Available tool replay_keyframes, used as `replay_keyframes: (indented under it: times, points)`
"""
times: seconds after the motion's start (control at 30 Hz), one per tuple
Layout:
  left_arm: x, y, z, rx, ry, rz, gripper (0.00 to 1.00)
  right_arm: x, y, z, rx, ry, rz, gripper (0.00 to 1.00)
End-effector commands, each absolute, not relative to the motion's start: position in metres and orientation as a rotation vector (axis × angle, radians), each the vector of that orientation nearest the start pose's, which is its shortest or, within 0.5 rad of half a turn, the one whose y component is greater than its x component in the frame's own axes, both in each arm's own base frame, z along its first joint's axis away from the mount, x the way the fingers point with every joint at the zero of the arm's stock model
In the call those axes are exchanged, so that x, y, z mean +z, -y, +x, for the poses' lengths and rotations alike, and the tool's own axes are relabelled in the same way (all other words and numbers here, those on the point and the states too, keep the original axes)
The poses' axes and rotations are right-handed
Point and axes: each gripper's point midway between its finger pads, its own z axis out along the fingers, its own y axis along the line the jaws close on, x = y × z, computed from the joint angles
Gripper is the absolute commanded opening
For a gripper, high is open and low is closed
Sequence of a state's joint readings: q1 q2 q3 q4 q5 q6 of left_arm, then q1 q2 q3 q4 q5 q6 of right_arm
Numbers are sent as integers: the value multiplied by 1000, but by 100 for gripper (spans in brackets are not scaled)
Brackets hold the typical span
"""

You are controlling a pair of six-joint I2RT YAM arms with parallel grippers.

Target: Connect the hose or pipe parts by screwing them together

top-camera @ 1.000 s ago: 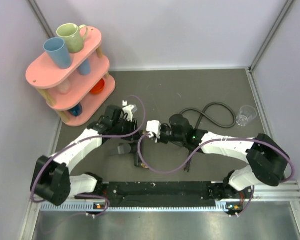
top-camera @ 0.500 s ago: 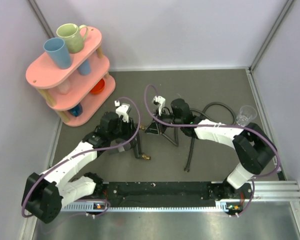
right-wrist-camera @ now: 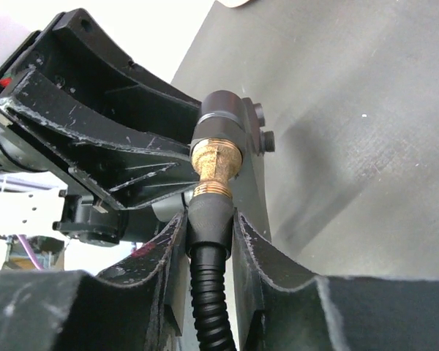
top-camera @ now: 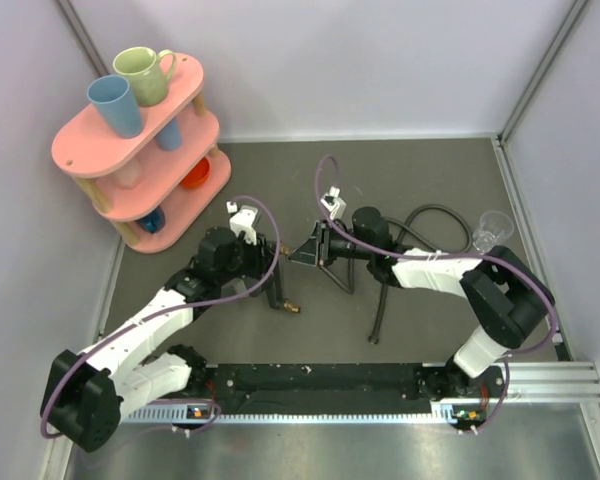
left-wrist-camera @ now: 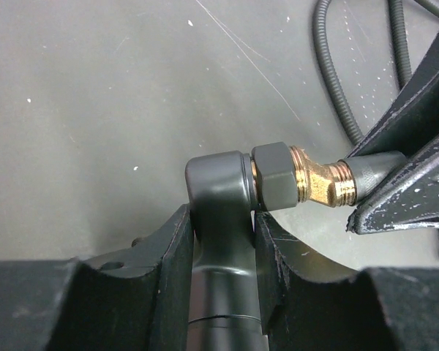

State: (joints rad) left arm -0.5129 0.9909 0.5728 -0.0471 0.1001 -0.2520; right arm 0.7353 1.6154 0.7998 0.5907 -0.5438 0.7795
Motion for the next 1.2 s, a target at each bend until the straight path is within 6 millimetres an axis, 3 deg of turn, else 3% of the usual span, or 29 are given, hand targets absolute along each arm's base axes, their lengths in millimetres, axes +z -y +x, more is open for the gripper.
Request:
replay_keyframes:
  times: [0.0, 0.03, 0.07, 0.1, 0.17, 0.23, 0.27, 0.33, 0.37, 0.4, 0.47, 0.5, 0.53, 0.63, 0.8, 1.17]
  points:
    - [206, 220, 272, -749, -1875, 420, 0, 219, -381, 239, 1485, -1740, -608, 35]
    - [198, 218, 269, -745, -1923, 417, 0, 211, -375, 235, 1451, -1758, -637, 39]
    - [194, 218, 268, -751, -1960, 414, 0, 218, -369, 234, 1373, -1695, -711, 44]
    - [200, 223, 265, -783, -1960, 440, 0, 219, -364, 234, 1325, -1678, -749, 48]
    - [188, 222, 259, -784, -2047, 452, 0, 217, -351, 231, 1194, -1639, -859, 51]
    - [194, 222, 259, -779, -2073, 460, 0, 213, -341, 234, 1085, -1622, -916, 56]
    - [183, 218, 256, -760, -2140, 462, 0, 209, -335, 231, 1007, -1587, -1005, 56]
    - [188, 219, 256, -772, -2168, 466, 0, 216, -328, 224, 913, -1471, -1103, 56]
    - [177, 214, 253, -774, -2252, 448, 0, 216, -325, 223, 799, -1352, -1211, 56]
    - [184, 215, 254, -798, -2258, 448, 0, 224, -328, 206, 751, -1243, -1289, 56]
    - [179, 217, 250, -865, -2318, 456, 0, 210, -326, 193, 555, -1016, -1473, 56]
    - [182, 216, 246, -871, -2354, 466, 0, 216, -334, 178, 518, -897, -1509, 56]
    - [182, 216, 244, -877, -2372, 480, 0, 209, -331, 168, 484, -824, -1541, 57]
    - [180, 218, 235, -909, -2447, 530, 0, 214, -339, 157, 417, -706, -1575, 57]
    - [171, 214, 231, -885, -2534, 550, 0, 205, -348, 177, 159, -684, -1662, 57]
    - [166, 216, 222, -925, -2576, 591, 0, 187, -361, 204, -20, -676, -1769, 51]
